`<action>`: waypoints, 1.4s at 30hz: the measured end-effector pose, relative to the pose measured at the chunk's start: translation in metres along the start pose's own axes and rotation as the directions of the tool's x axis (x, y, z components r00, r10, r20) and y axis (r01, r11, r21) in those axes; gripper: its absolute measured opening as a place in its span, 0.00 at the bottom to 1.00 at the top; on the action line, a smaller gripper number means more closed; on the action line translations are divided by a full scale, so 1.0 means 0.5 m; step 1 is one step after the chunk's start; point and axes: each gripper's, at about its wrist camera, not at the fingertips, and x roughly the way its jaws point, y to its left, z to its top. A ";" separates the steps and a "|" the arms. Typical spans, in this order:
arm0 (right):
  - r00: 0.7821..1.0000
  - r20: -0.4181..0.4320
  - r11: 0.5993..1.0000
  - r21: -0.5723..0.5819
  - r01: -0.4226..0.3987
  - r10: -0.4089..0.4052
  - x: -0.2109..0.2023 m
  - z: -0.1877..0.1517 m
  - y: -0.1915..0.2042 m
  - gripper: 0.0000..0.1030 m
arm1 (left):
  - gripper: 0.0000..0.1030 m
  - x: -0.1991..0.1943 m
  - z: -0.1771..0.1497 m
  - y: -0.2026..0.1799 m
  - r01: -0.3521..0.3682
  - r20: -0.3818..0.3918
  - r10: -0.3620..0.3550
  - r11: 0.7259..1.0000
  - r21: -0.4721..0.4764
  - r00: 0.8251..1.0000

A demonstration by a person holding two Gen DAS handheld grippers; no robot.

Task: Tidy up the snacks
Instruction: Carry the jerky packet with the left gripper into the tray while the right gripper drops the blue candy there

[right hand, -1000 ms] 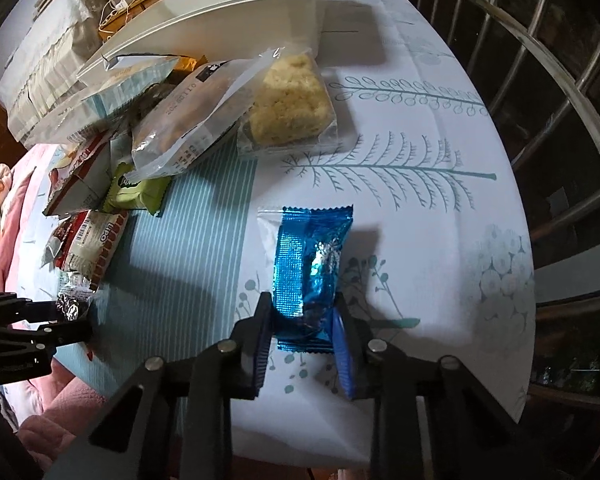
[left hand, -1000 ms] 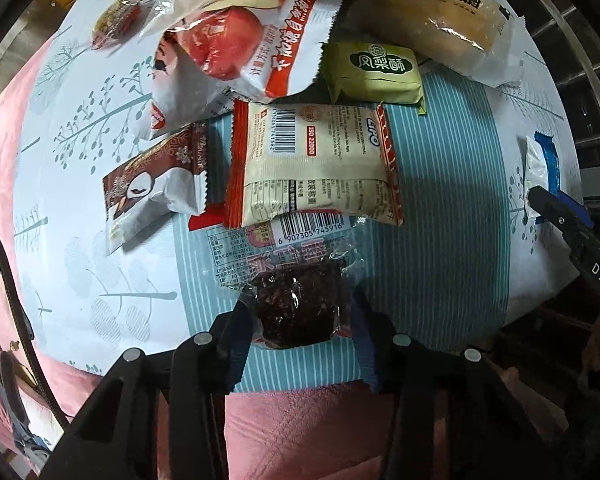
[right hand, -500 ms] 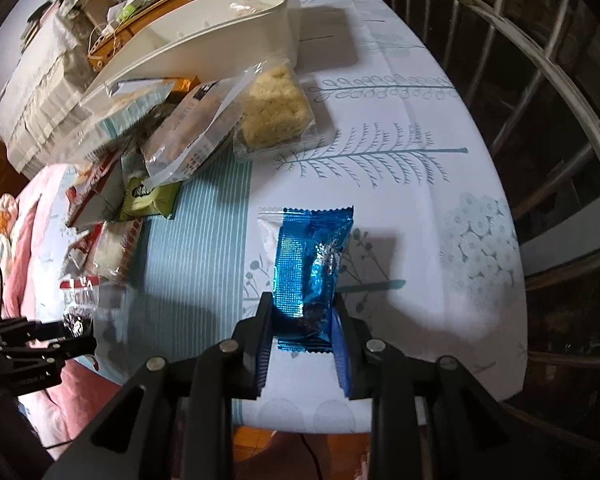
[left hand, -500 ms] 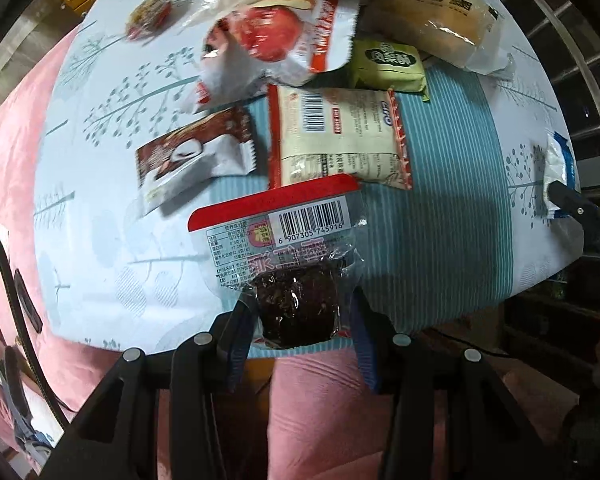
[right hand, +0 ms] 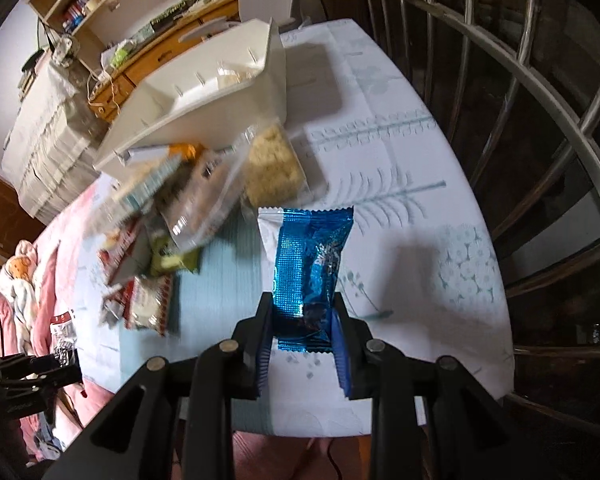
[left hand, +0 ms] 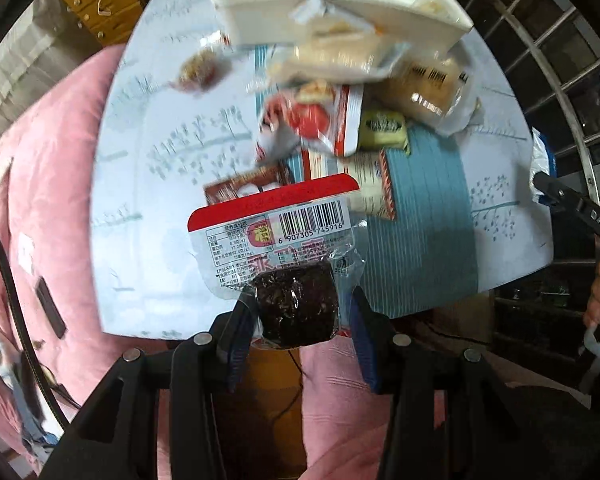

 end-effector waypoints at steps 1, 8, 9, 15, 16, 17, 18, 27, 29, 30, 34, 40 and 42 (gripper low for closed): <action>1.000 0.007 1.000 0.000 -0.005 0.005 -0.006 0.009 0.001 0.26 | 0.43 -0.014 0.012 -0.004 -0.002 0.008 0.002 1.000 0.013 1.000; 0.995 0.091 0.999 0.006 -0.038 0.038 -0.047 0.076 0.028 0.26 | 0.43 -0.105 0.096 -0.050 -0.009 0.079 0.001 0.996 0.094 0.997; 0.993 0.106 0.999 0.010 -0.045 0.044 -0.053 0.090 0.032 0.26 | 0.43 -0.120 0.109 -0.054 -0.012 0.091 0.002 0.994 0.107 0.996; 0.984 0.153 0.995 0.027 -0.094 0.089 -0.080 0.152 0.050 0.26 | 0.43 -0.191 0.195 -0.072 -0.027 0.164 0.000 0.987 0.161 0.986; 0.982 0.166 0.995 0.025 -0.099 0.094 -0.084 0.163 0.054 0.26 | 0.43 -0.201 0.211 -0.072 -0.032 0.178 0.002 0.986 0.165 0.984; 0.979 0.177 0.994 0.023 -0.105 0.100 -0.086 0.177 0.059 0.26 | 0.43 -0.211 0.227 -0.070 -0.036 0.193 0.003 0.986 0.164 0.981; 0.977 0.184 0.993 0.021 -0.113 0.107 -0.086 0.190 0.064 0.26 | 0.43 -0.220 0.245 -0.069 -0.037 0.204 0.003 0.986 0.163 0.979; 0.950 0.234 0.977 0.004 -0.212 0.205 -0.071 0.296 0.106 0.26 | 0.43 -0.245 0.392 -0.057 -0.027 0.265 -0.016 0.987 0.158 0.964; 0.945 0.232 0.972 -0.001 -0.235 0.229 -0.062 0.311 0.114 0.26 | 0.43 -0.235 0.417 -0.051 -0.014 0.261 -0.024 0.989 0.145 0.965; 0.943 0.227 0.969 -0.009 -0.247 0.243 -0.053 0.321 0.121 0.26 | 0.43 -0.230 0.430 -0.049 -0.008 0.260 -0.029 0.990 0.140 0.965; 0.935 0.223 0.961 -0.033 -0.274 0.275 -0.030 0.345 0.142 0.26 | 0.43 -0.206 0.478 -0.037 0.026 0.281 -0.061 0.992 0.127 0.958; 0.927 0.214 0.952 -0.051 -0.303 0.307 0.009 0.378 0.164 0.26 | 0.43 -0.148 0.541 -0.017 0.116 0.313 -0.149 0.986 0.122 0.938; 0.927 0.216 0.952 -0.054 -0.301 0.305 0.020 0.390 0.173 0.26 | 0.43 -0.125 0.561 -0.017 0.130 0.309 -0.164 0.983 0.130 0.937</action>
